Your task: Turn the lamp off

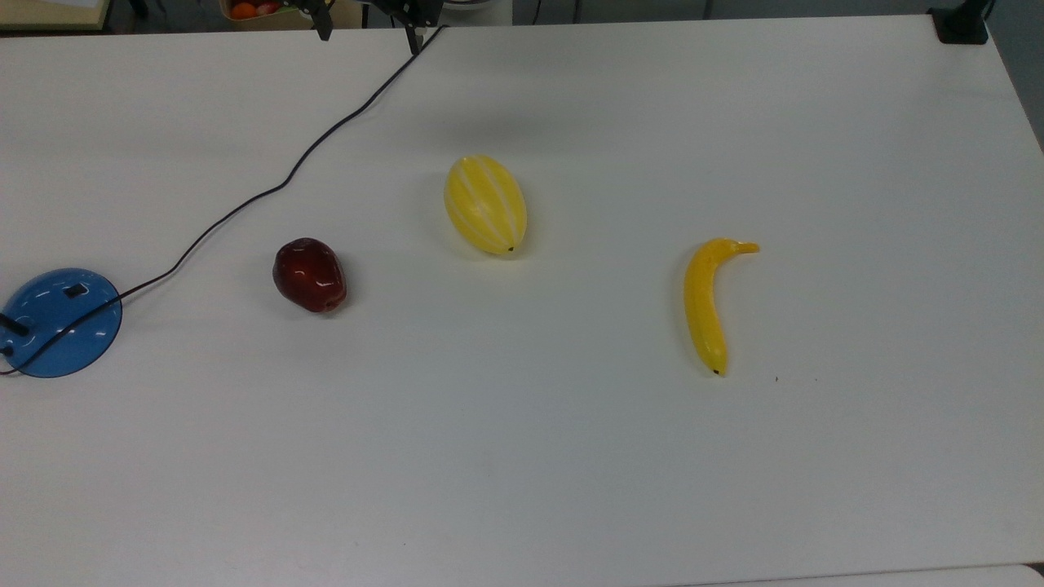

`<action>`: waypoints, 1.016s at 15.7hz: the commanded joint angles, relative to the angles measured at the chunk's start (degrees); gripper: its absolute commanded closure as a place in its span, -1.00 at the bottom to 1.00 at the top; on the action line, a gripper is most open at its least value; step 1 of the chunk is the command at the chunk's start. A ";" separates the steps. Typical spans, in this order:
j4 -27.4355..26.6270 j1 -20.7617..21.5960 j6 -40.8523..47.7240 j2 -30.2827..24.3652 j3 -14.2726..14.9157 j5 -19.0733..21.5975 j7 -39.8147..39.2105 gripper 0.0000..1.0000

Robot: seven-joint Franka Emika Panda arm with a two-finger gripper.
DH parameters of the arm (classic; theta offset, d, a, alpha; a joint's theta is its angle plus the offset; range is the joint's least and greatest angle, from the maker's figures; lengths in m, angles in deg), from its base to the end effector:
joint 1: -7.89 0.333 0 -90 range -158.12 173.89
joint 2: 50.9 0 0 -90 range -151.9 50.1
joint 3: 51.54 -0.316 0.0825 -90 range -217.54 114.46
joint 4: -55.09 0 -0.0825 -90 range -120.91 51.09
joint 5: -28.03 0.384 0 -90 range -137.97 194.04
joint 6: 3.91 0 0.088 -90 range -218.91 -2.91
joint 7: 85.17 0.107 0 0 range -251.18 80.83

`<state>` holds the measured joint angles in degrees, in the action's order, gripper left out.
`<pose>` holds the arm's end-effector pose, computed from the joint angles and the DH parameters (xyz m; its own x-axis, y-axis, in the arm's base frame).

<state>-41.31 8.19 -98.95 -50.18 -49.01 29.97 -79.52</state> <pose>0.5615 -0.0184 0.5721 0.9894 -0.1400 -0.0394 -0.1412 -0.9896 -0.0293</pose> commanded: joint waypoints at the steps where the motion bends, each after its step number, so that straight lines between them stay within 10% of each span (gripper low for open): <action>1: 1.29 0.14 -0.41 1.21 0.37 1.14 -0.21 -1.00; 16: 1.21 0.23 -0.76 1.13 0.02 0.44 3.56 -1.00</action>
<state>-40.91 8.17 -98.96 -49.65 -49.01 29.97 -78.99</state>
